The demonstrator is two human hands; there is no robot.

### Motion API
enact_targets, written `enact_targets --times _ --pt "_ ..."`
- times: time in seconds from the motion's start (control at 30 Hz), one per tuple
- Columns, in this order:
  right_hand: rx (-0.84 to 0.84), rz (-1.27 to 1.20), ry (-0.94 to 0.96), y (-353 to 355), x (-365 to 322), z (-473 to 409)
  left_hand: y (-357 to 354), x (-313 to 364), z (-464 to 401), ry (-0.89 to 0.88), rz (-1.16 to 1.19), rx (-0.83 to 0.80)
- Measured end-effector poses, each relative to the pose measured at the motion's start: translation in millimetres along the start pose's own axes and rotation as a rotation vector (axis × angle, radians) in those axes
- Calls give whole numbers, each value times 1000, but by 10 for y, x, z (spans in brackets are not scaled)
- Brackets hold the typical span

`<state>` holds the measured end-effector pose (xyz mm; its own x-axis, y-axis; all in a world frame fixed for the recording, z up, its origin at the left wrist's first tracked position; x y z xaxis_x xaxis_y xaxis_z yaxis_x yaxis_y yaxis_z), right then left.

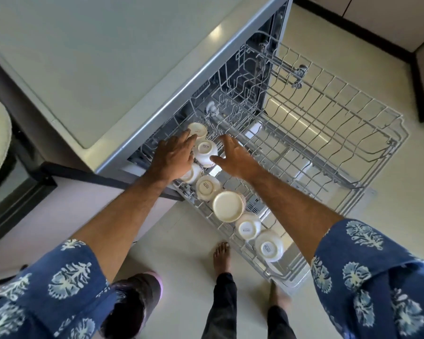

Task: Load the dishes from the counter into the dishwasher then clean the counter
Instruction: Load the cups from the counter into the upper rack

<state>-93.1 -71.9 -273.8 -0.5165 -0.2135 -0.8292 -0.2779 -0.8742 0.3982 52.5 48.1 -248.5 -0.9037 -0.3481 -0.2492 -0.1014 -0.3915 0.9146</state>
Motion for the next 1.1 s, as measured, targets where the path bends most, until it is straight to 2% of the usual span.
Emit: enact_targets --times 0.13,0.23,0.4,0.6,0.87,1.1 --pt "16 205 164 134 -207 450 245 220 465 48 -17 90" --pt "-38 403 304 228 -457 919 544 435 1007 88 -56 64" --pt "-165 713 390 324 -866 1735 1030 785 2075 253 96 70" --pt "-295 748 589 174 -1538 2448 1395 911 3307 461 188 35" --pt "-412 838 1011 -912 -2908 3091 1510 296 5179 867 190 75" --pt "-501 777 1207 -2128 -3753 3922 1361 -83 6933 1151 166 81"
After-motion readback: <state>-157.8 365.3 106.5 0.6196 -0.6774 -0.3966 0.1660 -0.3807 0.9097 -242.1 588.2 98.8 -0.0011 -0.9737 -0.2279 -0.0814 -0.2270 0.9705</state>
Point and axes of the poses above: each hand's wrist, its own z-axis away from the middle knuckle, its own y-axis out of the back of the hand, x = y × z, the point moved 1 cm from there along -z, towards the middle knuckle, and after that the axes turned 14 degrees about -z, right-handed, at the moved point
